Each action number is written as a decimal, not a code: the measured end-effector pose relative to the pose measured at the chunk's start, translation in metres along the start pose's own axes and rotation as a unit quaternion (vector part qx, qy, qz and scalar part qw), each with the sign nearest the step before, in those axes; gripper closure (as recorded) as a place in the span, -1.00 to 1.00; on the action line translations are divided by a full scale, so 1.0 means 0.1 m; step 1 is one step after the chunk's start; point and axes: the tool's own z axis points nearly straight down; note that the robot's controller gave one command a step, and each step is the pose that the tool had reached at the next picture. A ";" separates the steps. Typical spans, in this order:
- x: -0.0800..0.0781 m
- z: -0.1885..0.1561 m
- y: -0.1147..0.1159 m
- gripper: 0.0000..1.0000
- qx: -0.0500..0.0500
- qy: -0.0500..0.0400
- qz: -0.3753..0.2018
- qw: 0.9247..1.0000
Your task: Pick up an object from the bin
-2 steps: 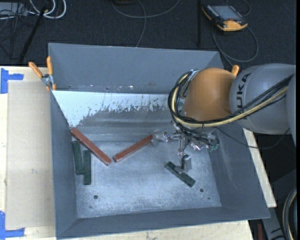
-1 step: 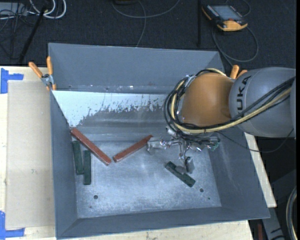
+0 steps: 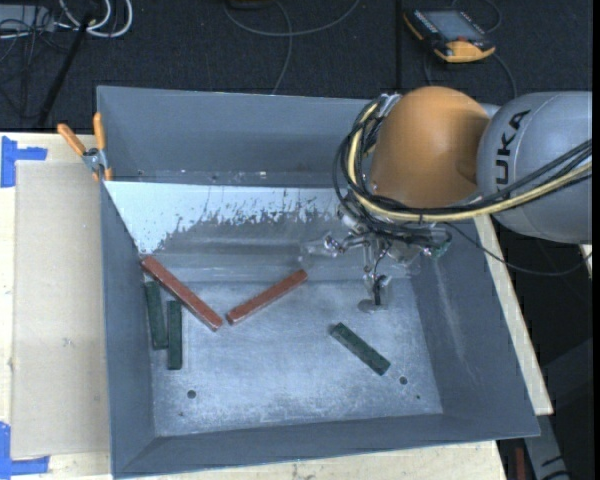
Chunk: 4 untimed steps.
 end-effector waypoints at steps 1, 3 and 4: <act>-0.39 0.50 0.47 -1.00 -0.006 0.004 -0.019 1.000; -0.56 0.80 0.71 1.00 -0.003 0.003 -0.010 1.000; -0.51 -0.42 0.94 1.00 -0.001 0.000 -0.005 1.000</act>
Offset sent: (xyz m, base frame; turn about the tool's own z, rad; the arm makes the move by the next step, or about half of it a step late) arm -0.0065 0.0568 -0.0473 -0.0341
